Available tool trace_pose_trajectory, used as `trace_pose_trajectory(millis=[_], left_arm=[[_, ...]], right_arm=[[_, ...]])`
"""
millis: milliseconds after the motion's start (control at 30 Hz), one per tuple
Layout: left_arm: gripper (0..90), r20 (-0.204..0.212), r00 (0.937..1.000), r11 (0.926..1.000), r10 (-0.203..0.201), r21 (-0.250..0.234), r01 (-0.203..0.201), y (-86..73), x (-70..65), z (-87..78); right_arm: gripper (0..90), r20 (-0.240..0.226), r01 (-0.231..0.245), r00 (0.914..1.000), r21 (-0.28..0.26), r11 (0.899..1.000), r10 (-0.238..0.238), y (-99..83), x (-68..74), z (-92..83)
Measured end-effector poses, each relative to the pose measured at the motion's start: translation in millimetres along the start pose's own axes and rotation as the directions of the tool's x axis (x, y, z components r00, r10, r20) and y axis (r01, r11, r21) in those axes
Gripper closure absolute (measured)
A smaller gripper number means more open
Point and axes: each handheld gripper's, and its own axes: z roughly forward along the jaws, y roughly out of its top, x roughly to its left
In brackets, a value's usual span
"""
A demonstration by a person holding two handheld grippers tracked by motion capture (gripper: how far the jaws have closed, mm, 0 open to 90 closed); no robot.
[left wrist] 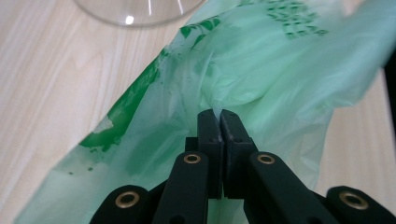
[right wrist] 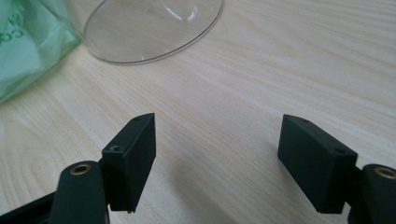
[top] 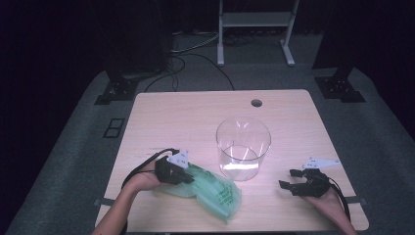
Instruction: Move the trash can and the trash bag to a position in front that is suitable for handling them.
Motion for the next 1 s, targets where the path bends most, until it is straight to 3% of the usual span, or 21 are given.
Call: trace_pose_trajectory(millis=[233, 500, 1000], left_arm=[[88.0, 0.022, 0.9985, 0.9981, 0.051, -0.037, -0.05, 19.2, -10.3, -28.6], [87.9, 0.016, 0.9961, 0.9926, 0.087, -0.087, -0.085, 43.7, -18.8, -62.4], [87.9, 0.013, 0.9869, 0.9816, 0.16, -0.107, -0.158, 99.3, -23.6, -96.4]], right_arm=[[27.3, -0.003, -0.002, 1.0, 0.004, 1.0, 0.002, -0.1, -0.3, 1.7], [27.3, -0.001, -0.003, 1.0, -0.001, 1.0, 0.003, -0.2, -1.9, 0.1], [27.3, -0.006, -0.002, 1.0, -0.001, 1.0, 0.002, 0.8, -2.2, 1.2]])
